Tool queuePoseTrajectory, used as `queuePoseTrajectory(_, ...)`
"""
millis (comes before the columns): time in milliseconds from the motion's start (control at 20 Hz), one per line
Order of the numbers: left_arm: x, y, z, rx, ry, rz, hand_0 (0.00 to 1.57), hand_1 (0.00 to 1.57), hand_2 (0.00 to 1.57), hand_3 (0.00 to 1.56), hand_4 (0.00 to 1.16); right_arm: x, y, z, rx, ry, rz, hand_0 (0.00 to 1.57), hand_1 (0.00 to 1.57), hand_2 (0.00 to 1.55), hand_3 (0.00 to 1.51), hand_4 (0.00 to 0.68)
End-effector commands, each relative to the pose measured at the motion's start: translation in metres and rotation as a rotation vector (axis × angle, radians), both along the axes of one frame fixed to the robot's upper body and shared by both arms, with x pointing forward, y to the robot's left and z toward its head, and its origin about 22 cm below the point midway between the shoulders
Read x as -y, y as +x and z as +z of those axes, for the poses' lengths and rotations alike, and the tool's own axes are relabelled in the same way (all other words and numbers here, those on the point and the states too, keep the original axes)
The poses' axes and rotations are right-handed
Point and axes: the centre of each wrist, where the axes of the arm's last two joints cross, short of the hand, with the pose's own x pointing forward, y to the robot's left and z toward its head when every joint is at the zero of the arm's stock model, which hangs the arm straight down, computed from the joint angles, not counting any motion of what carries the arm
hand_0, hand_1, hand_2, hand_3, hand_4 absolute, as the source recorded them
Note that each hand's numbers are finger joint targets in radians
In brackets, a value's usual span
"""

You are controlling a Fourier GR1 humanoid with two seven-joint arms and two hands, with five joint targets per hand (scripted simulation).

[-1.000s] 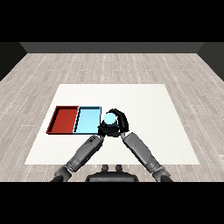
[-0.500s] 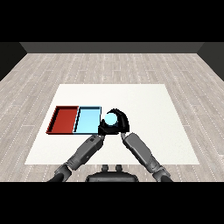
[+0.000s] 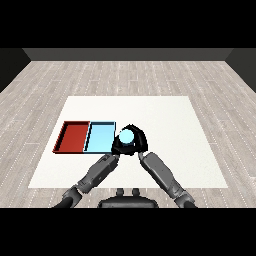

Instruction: Pick the blue can and put it in the blue box

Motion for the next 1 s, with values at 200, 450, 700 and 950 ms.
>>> queuePoseTrajectory(200, 0.003, 0.0, -0.002, 0.044, -0.009, 0.011, 1.57, 1.57, 1.57, 1.54, 1.12, 0.005, -0.002, 0.002, -0.004, -0.079, 0.042, 0.0, 0.0, 0.0, 0.0, 0.0)
queuePoseTrajectory(450, 0.0, 0.0, 0.002, 0.053, 0.007, 0.024, 1.57, 1.57, 1.57, 1.52, 1.13, 0.018, -0.002, 0.002, 0.006, -0.079, 0.017, 0.0, 0.0, 0.0, 0.0, 0.0)
queuePoseTrajectory(700, -0.001, -0.002, -0.001, 0.043, 0.021, 0.068, 1.57, 1.57, 1.57, 1.53, 1.14, 0.026, -0.011, 0.001, 0.013, 0.008, -0.016, 0.0, 0.0, 0.0, 0.0, 0.0)
queuePoseTrajectory(950, -0.015, 0.025, -0.002, 0.038, 0.092, 0.11, 1.57, 1.57, 1.57, 1.53, 1.15, 0.077, -0.005, 0.006, 0.1, 0.083, -0.087, 0.0, 0.0, 0.0, 0.0, 0.0)
